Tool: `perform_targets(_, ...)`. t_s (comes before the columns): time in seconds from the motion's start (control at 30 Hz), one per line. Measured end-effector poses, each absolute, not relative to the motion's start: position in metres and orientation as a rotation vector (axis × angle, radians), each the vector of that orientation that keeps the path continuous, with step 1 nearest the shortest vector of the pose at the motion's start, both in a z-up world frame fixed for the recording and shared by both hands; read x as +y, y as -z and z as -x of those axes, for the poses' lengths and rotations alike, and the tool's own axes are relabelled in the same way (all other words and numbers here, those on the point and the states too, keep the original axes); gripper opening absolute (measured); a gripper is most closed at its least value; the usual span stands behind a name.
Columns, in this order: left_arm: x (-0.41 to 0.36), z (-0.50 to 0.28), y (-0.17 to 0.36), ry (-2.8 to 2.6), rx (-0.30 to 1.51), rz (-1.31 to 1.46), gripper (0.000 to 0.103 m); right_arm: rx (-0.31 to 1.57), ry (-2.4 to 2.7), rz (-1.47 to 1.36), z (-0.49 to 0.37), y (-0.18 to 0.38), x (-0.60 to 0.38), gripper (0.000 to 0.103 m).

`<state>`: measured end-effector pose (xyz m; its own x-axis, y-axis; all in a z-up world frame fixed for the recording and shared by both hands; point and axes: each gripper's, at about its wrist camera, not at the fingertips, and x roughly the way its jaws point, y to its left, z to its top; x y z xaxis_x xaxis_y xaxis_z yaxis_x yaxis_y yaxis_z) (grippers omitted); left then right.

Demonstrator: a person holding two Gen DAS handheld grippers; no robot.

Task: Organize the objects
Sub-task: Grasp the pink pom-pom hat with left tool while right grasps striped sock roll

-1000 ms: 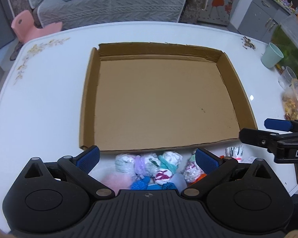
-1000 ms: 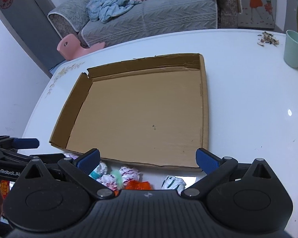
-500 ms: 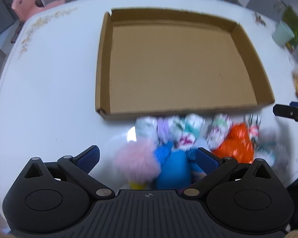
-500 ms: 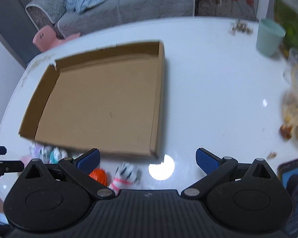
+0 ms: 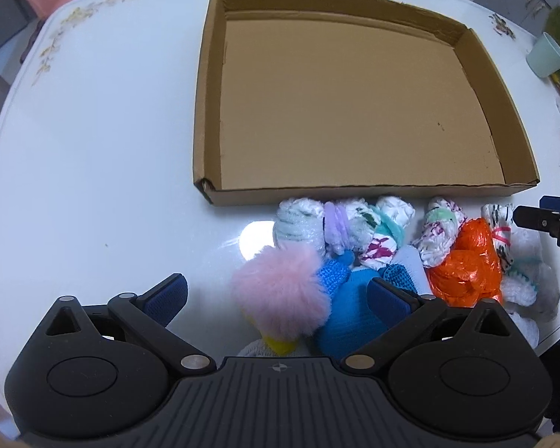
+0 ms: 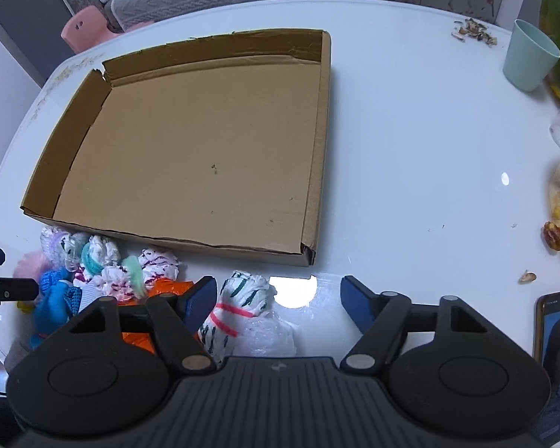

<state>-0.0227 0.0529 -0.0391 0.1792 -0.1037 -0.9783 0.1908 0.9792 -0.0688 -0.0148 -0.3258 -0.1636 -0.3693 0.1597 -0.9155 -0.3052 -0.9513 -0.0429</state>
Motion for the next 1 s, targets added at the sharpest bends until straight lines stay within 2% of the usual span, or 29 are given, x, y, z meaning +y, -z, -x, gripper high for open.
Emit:
perform_targets(0.23, 0.063, 0.02, 0.054, 0.177, 1.414, -0.13, 0.102, 0.166, -2.369, 1.633, 0.02, 0.173, -0.336, 0.069)
perform_targets(0.3, 0.068, 0.018, 0.056, 0.144, 1.406, -0.166, 0.102, 0.15, -2.351, 1.65, 0.021, 0.177, -0.337, 0.065)
perform_targets(0.37, 0.075, 0.016, 0.058, 0.122, 1.406, -0.163, 0.103, 0.138, -2.326, 1.665, 0.021, 0.18, -0.339, 0.056)
perform_targets(0.43, 0.083, 0.014, 0.057, 0.099, 1.405, -0.145, 0.103, 0.157, -2.328, 1.661, 0.021, 0.18, -0.337, 0.054)
perform_targets(0.57, 0.092, 0.015, 0.053, 0.061, 1.384, -0.168, 0.102, 0.19, -2.323, 1.627, 0.015, 0.173, -0.332, 0.038)
perform_targets(0.73, 0.095, 0.018, 0.051, 0.089, 1.406, -0.116, 0.102, 0.257, -2.278, 1.571, 0.003, 0.166, -0.312, 0.041)
perform_targets(0.8, 0.088, 0.02, 0.048, 0.146, 1.401, -0.105, 0.102, 0.279, -2.269, 1.556, 0.001, 0.164, -0.308, 0.053)
perform_targets(0.83, 0.084, 0.022, 0.045, 0.166, 1.389, -0.114, 0.102, 0.294, -2.278, 1.553, 0.001, 0.163, -0.307, 0.062)
perform_targets(1.0, 0.075, 0.021, 0.047, 0.214, 1.364, -0.123, 0.102, 0.249, -2.304, 1.627, 0.006, 0.171, -0.324, 0.072)
